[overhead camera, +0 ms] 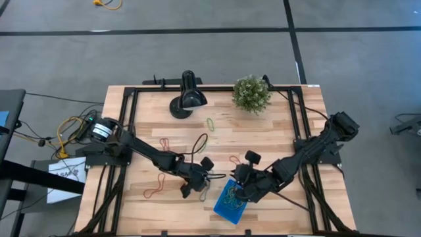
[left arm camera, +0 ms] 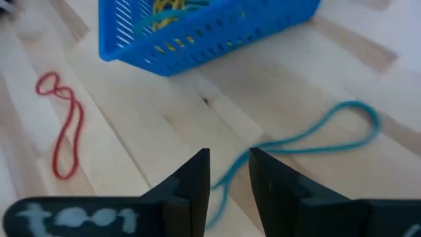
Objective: Pick and place items into bin
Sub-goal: Put the blue rubber band into the blue bin
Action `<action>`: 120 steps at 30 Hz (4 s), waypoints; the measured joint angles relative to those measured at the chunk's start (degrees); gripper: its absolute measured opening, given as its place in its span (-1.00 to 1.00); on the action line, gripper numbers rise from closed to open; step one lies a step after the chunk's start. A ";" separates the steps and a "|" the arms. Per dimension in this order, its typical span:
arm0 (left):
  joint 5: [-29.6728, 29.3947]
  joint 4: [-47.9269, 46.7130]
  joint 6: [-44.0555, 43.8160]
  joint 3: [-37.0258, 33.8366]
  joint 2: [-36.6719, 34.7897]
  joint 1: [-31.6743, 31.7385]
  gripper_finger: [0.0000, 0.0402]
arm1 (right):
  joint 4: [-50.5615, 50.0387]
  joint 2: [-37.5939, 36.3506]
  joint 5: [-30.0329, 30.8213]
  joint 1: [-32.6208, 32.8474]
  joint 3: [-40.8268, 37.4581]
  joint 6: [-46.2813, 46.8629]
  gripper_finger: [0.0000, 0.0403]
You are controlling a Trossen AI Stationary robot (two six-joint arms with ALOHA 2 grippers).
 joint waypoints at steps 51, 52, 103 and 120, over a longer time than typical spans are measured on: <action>10.25 -8.34 2.57 9.03 7.63 5.17 -0.67 | -0.82 0.02 -0.17 -0.10 -0.04 0.07 -0.73; 10.24 -8.34 2.67 9.03 7.64 5.05 -0.67 | -0.83 0.02 -0.20 -0.10 -0.04 0.07 -0.73; 10.15 -20.99 7.40 18.59 13.13 1.18 -1.00 | -0.63 0.02 -1.39 0.03 0.02 0.07 -0.73; 4.97 -21.84 9.05 18.43 9.66 -0.26 -1.00 | -0.63 0.02 -1.48 0.03 0.02 0.05 -0.73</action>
